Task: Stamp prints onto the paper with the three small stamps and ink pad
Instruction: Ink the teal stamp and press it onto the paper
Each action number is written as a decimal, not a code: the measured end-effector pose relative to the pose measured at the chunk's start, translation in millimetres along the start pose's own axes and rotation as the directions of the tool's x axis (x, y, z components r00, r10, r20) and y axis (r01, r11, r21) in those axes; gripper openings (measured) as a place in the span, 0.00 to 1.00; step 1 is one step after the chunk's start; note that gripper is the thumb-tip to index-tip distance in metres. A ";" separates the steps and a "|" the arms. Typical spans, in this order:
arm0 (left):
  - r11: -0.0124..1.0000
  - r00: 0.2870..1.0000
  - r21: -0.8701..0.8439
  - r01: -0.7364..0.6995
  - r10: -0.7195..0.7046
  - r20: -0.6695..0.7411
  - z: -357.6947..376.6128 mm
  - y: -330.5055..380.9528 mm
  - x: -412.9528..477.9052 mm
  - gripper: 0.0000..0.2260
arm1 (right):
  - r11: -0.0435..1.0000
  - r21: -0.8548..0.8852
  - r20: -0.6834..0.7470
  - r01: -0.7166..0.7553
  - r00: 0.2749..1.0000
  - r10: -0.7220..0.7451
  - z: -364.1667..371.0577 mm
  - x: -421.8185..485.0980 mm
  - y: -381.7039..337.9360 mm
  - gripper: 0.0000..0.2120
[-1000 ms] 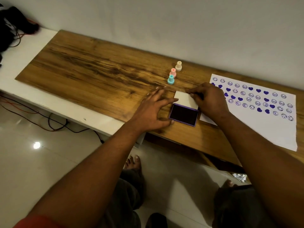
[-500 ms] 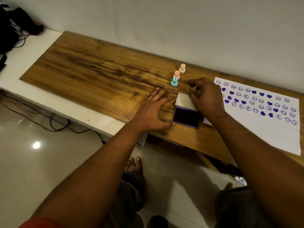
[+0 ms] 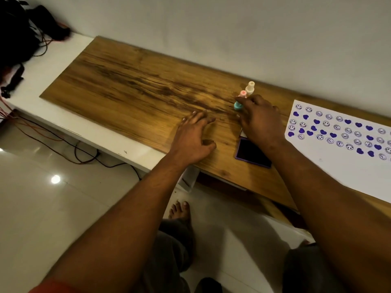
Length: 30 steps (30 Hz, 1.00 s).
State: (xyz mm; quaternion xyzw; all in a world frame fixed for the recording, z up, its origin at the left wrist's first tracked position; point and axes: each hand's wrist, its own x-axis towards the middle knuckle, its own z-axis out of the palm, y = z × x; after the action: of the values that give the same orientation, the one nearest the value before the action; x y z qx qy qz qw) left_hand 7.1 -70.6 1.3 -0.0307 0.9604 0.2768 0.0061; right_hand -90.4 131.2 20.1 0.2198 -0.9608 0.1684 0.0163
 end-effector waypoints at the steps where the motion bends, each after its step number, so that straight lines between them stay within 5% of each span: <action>1: 1.000 1.000 -0.002 0.005 -0.005 -0.001 -0.5 -1.2 -0.3 0.35 | 1.000 -0.005 -0.004 -0.001 1.000 0.001 0.1 0.5 -1.9 0.23; 20: 0.999 0.999 0.017 0.031 -0.031 0.019 -2.5 -8.9 -3.0 0.35 | 0.998 0.054 -0.134 -0.008 0.991 0.015 9.3 21.0 -22.0 0.11; 30: 0.998 0.998 0.042 0.049 -0.047 -0.043 3.7 -4.0 6.1 0.36 | 0.961 0.013 -0.010 0.275 0.962 -0.274 2.2 -22.1 -39.2 0.12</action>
State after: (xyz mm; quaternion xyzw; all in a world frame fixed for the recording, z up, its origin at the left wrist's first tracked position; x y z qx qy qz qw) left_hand 1.2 -72.3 -4.1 -0.0595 0.9651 0.2551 -0.0067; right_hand -53.6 106.5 28.0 0.3502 -0.9197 0.1723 0.0421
